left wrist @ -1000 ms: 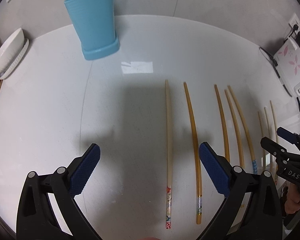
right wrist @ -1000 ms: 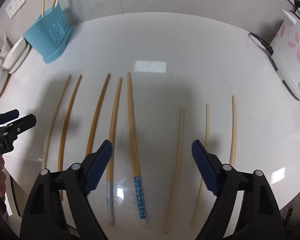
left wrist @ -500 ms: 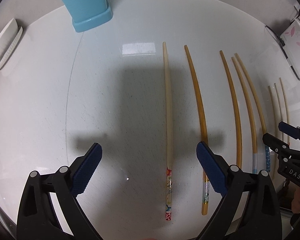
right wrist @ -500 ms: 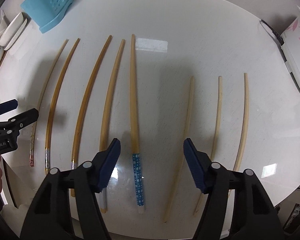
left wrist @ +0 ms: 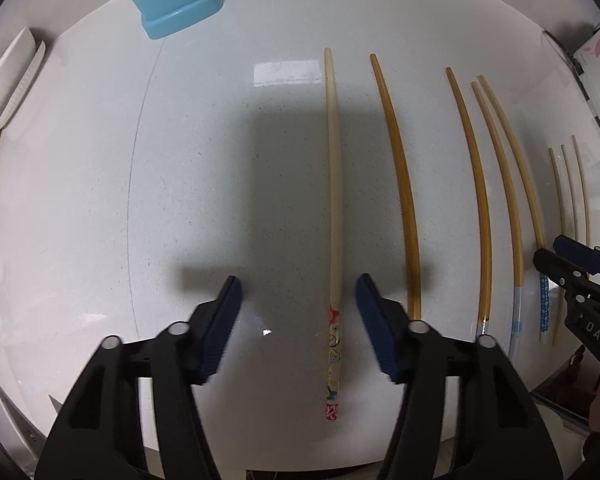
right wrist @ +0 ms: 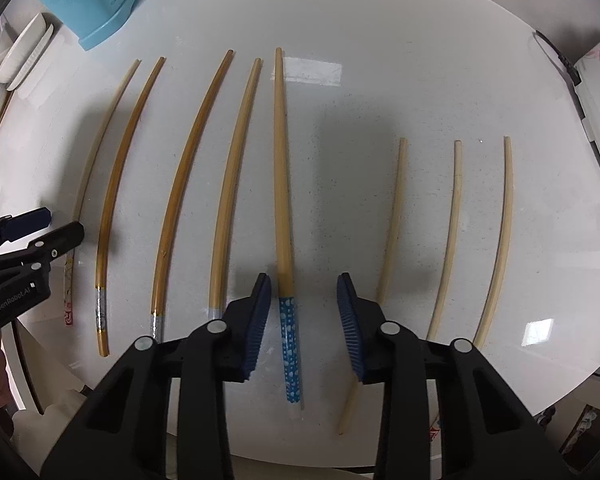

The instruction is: Organize utensils

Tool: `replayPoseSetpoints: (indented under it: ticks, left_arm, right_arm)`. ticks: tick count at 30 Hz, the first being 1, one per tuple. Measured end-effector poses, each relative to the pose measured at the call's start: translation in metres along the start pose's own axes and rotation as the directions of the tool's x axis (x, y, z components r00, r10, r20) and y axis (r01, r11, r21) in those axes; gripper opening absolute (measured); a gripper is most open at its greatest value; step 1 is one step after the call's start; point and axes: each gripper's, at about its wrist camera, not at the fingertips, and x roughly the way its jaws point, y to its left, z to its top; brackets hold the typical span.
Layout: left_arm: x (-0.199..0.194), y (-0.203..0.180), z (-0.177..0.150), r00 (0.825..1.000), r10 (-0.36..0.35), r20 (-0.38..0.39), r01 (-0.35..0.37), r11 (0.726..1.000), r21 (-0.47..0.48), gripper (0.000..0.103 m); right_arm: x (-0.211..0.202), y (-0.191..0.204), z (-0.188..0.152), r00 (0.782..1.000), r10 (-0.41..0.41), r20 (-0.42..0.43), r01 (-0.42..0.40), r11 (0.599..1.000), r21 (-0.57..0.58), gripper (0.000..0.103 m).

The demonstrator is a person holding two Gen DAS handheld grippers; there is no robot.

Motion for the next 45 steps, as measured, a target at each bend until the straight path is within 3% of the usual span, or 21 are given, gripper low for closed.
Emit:
replayPoseSetpoints:
  ticks: [4, 6, 7, 8, 23, 33, 45]
  left_arm:
    - [-0.003, -0.003, 0.002, 0.999, -0.001, -0.035, 0.001, 1.0, -0.009, 0.035]
    - [-0.006, -0.007, 0.004, 0.999, -0.001, -0.044, 0.001, 1.0, -0.013, 0.016]
    - [-0.006, -0.008, 0.005, 0.999, -0.002, -0.047, 0.001, 1.0, -0.011, 0.007]
    - [-0.01, -0.009, -0.002, 0.999, -0.009, -0.051, 0.009, 1.0, -0.012, 0.007]
    - [-0.022, -0.007, 0.001, 0.997, -0.071, -0.024, 0.071, 0.997, -0.026, 0.006]
    - [-0.071, 0.019, -0.019, 0.993, -0.105, 0.054, 0.107, 0.993, -0.046, 0.006]
    - [-0.116, 0.034, -0.033, 0.98, -0.137, 0.147, 0.145, 0.988, -0.051, 0.006]
  right_arm:
    - [-0.001, 0.004, 0.005, 1.0, 0.022, -0.009, -0.022, 1.0, 0.013, 0.023]
    - [0.0, 0.006, 0.006, 1.0, 0.014, -0.009, -0.014, 1.0, 0.014, 0.018]
    - [0.0, 0.007, 0.005, 1.0, 0.01, -0.011, -0.01, 1.0, 0.013, 0.011]
    - [0.001, 0.008, 0.005, 1.0, 0.002, -0.01, -0.001, 1.0, 0.011, 0.007]
    - [-0.003, 0.0, 0.02, 0.999, 0.052, 0.01, -0.052, 0.998, 0.036, 0.007]
    - [-0.023, -0.001, 0.026, 0.994, 0.084, 0.067, -0.086, 0.996, 0.026, 0.007]
    - [-0.065, -0.013, 0.034, 0.973, 0.133, 0.186, -0.138, 0.99, 0.014, 0.007]
